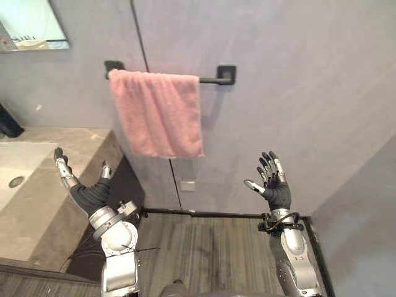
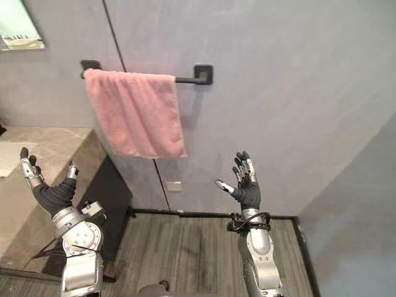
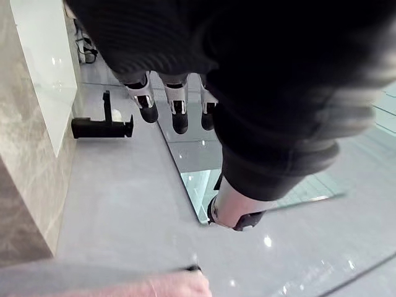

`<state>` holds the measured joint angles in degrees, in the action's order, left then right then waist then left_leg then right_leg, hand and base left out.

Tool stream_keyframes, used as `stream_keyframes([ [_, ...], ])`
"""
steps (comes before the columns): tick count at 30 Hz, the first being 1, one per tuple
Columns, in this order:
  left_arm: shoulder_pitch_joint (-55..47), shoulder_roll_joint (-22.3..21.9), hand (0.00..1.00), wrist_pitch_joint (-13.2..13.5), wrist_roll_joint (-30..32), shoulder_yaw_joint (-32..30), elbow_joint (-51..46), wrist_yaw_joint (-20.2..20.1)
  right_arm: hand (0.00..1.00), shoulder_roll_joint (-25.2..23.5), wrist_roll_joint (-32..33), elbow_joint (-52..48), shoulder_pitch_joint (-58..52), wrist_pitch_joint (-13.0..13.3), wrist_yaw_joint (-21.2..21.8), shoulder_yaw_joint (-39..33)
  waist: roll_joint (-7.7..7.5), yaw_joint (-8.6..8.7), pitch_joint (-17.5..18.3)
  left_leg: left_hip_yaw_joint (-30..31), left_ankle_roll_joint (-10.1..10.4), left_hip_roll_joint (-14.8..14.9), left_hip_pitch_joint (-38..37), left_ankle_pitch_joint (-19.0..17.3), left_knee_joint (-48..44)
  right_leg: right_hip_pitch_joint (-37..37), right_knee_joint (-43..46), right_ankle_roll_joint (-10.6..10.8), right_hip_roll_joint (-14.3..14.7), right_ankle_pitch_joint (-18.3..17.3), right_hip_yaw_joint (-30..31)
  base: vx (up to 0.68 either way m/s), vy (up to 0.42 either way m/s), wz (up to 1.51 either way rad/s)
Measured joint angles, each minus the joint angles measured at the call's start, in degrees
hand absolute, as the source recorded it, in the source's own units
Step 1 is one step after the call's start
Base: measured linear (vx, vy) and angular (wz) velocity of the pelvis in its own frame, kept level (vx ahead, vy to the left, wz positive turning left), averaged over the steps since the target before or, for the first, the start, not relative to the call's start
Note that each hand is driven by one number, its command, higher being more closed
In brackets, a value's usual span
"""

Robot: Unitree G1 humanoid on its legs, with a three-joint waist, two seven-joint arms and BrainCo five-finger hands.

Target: Organize washtable

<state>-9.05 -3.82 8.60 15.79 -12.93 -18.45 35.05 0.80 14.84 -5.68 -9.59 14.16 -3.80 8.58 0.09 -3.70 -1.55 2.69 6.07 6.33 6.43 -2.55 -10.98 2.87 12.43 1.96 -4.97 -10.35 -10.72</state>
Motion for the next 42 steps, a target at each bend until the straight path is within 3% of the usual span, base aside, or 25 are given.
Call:
stream_keyframes([
  [3,-0.3,0.0,0.00,-0.2,-0.5,-1.0,-0.3,0.2,0.00,-0.5,-2.1,-0.2,2.3,-0.4,0.0,3.5,-1.54,-0.65,0.1,-2.5,-2.0,-1.8,0.3,-1.5,-3.6,0.4,-0.8,1.7,-2.2,0.0,1.6,0.11,0.169,-0.16],
  [7,-1.1,0.0,0.00,-0.8,-0.5,-0.8,-4.3,0.2,0.00,-1.7,-4.1,-1.8,3.4,-1.0,0.2,6.3,-0.92,-1.00,0.4,-6.9,-3.3,-0.8,1.3,-8.0,-11.0,-0.1,-0.7,3.0,-2.5,-0.3,6.4,0.01,0.161,-0.60],
  [9,-1.1,0.1,0.00,-0.7,-0.5,-0.3,-4.8,0.1,0.00,-1.2,-4.3,-2.6,2.2,-1.1,0.1,6.5,-0.84,-0.41,1.4,-7.8,-3.8,-2.0,2.1,-9.9,-12.1,-1.6,0.5,3.9,-3.8,-1.0,7.7,0.02,0.190,-0.34],
  [12,-1.0,0.1,0.00,-0.8,-1.8,0.4,-4.6,-0.6,0.00,-1.0,-5.8,-2.3,1.2,-1.6,-0.3,6.5,-1.15,-0.25,2.3,-10.6,-5.5,-4.2,1.9,-10.9,-12.2,-4.9,5.0,4.0,-6.4,-2.0,10.5,0.08,0.194,-0.36],
  [15,-0.9,0.1,0.00,-1.0,-5.3,0.4,-3.1,-3.9,0.00,-1.7,-6.4,0.3,1.7,-2.3,-0.6,6.7,-1.11,-0.21,2.4,-13.1,-6.6,-4.4,1.0,-11.3,-13.4,-6.3,7.1,3.9,-6.9,-1.5,10.9,0.09,0.107,-0.40],
  [18,-0.8,0.4,0.00,-1.3,-6.7,-0.3,-1.5,-5.0,0.00,-2.5,-6.3,2.5,3.1,-3.3,-0.6,7.0,-0.90,-0.26,2.7,-14.0,-6.7,-2.4,0.6,-11.3,-12.8,-6.3,4.4,4.0,-5.0,1.4,10.8,0.04,0.014,-0.45],
  [20,-0.7,1.5,0.00,-1.9,-6.9,-1.1,-0.5,-5.0,0.00,-2.8,-5.9,2.6,3.8,-3.4,-0.5,7.5,-0.34,-0.29,2.3,-14.7,-6.7,-0.2,-1.0,-11.3,-11.2,-6.6,3.5,4.2,-1.8,1.2,10.5,-0.03,-0.084,-0.49],
  [22,-0.6,1.8,0.00,-2.4,-7.6,-2.4,1.3,-4.8,0.00,-2.5,-5.9,2.7,4.0,-3.2,-0.4,9.4,-0.42,0.73,2.3,-14.1,-5.3,0.5,-2.3,-11.8,-10.8,-4.8,1.2,2.1,0.9,2.3,11.2,-0.07,-0.171,-0.06],
  [27,-0.6,1.5,0.00,-3.4,-7.9,-3.0,2.1,-4.8,0.00,-1.5,-5.9,3.1,2.7,-3.4,0.2,9.8,-0.17,1.33,2.4,-9.6,-2.5,0.7,-4.2,-10.7,-7.5,-4.1,3.4,0.3,1.5,0.1,7.9,0.02,-0.129,0.31],
  [32,-0.6,-0.1,0.00,-4.3,-8.9,-4.5,2.5,-4.9,0.00,-0.9,-5.8,2.4,2.9,-3.4,0.4,10.8,0.90,1.15,2.5,-6.2,-1.7,1.8,-2.1,-9.9,-10.3,-4.1,5.3,-0.8,2.5,-1.6,4.7,0.06,-0.111,0.32],
  [35,-0.4,-0.1,0.00,-4.7,-9.0,-5.6,2.5,-4.9,0.00,-0.1,-5.2,1.9,3.0,-3.5,0.7,11.8,1.46,1.02,2.1,-5.9,-1.8,1.5,-2.3,-9.1,-9.1,-4.1,5.0,-0.8,2.1,-1.6,4.6,0.02,-0.018,0.07],
  [42,2.9,0.0,0.00,-5.0,-8.8,-5.4,2.5,-3.6,0.00,-0.1,-5.3,1.8,3.3,-3.5,0.8,11.7,1.12,0.65,2.0,-6.6,-2.4,-0.3,-3.0,-8.7,-6.7,-3.8,2.1,0.2,0.7,-0.9,5.8,-0.03,0.066,-0.05],
])
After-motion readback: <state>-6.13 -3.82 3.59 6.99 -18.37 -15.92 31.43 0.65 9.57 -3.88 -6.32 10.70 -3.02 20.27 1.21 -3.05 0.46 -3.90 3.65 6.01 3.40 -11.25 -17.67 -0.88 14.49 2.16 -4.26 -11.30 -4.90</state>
